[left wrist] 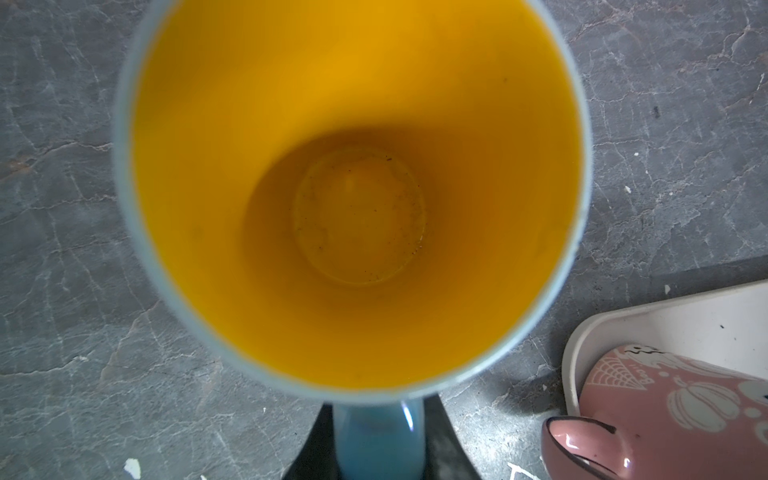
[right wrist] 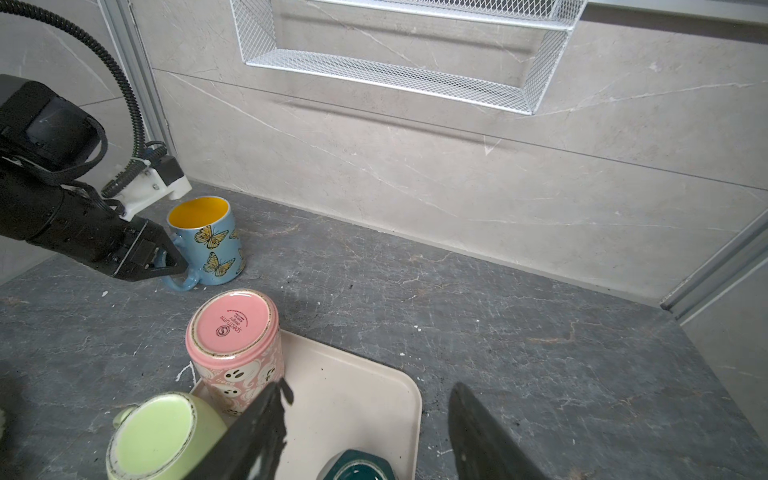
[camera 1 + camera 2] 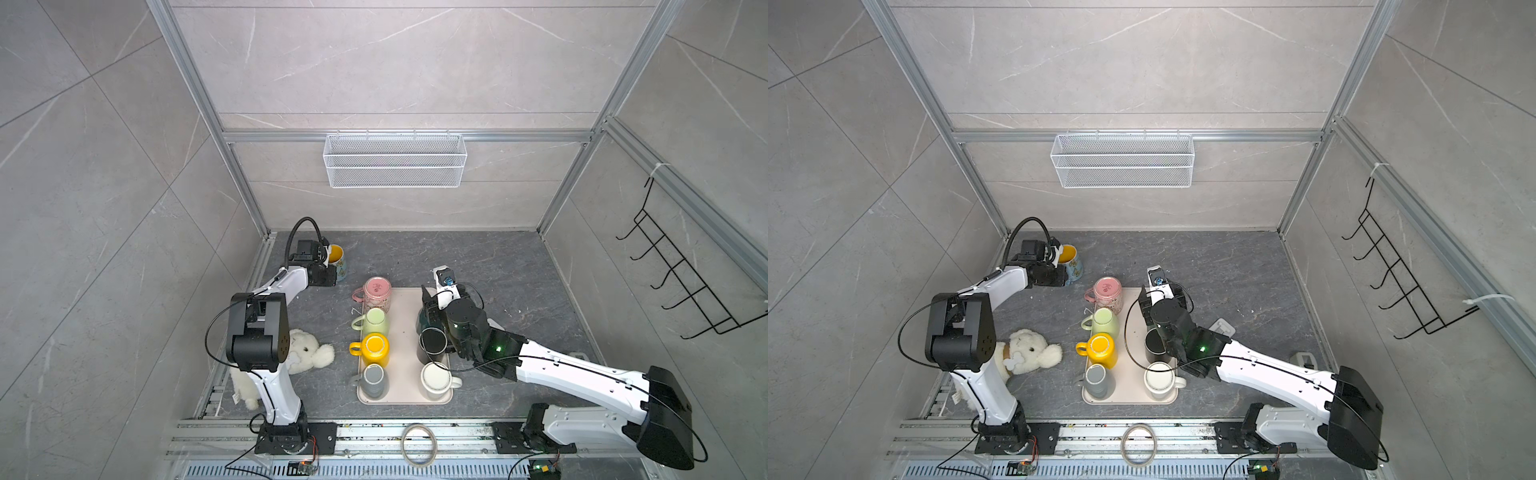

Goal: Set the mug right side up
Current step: 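Lower the upright blue mug onto the table beyond the tray with the left gripper, then release the blue mug and move the left gripper to the pink ghost mug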

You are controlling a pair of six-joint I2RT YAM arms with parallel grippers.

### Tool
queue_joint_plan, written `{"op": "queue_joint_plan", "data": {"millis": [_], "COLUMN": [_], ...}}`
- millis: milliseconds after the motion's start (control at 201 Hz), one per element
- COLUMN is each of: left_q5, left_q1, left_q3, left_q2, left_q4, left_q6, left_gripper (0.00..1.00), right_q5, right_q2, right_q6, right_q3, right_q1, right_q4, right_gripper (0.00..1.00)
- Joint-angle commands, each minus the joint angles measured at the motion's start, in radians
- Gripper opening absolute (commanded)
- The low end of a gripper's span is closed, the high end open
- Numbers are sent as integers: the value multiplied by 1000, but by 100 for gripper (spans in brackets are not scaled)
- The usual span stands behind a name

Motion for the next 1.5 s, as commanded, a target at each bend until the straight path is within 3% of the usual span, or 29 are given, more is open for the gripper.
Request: {"op": "queue_joint_plan", "data": {"millis": [0,90,314,523,792,936,1080,1284,1498], "left_q5": [29,35,47,46,13,133,246,211,142], "left_q1": [4,4,4,4,-48,-49,-49,-55,-62], "left_q3": [52,51,46,4,-125,-200,-376,-603,-694], "left_q2": [-4,-5,-5,-87,-416,-585,-697,-774,-779], "left_q4": [55,52,44,17,-47,-50,132,386,438], "left_q6": [32,30,20,-20,-219,-537,-980,-1471,-1776], "left_gripper": [15,35,58,66,70,70,70,66,66], "right_q5": [-12,-14,-22,-28,-50,-62,-80,-91,-86], "right_q2": [9,12,18,17,21,18,24,15,-12], "right_q6": [19,23,26,30,62,84,107,138,164], "right_q3": [29,29,30,32,38,42,59,71,66], "right_q1": [-3,-3,-2,-2,-3,-2,-1,-2,-2], "right_q4": [-16,-16,-17,-17,-34,-41,-53,-83,-121], "right_gripper": [64,65,65,65,65,66,66,67,65]}}
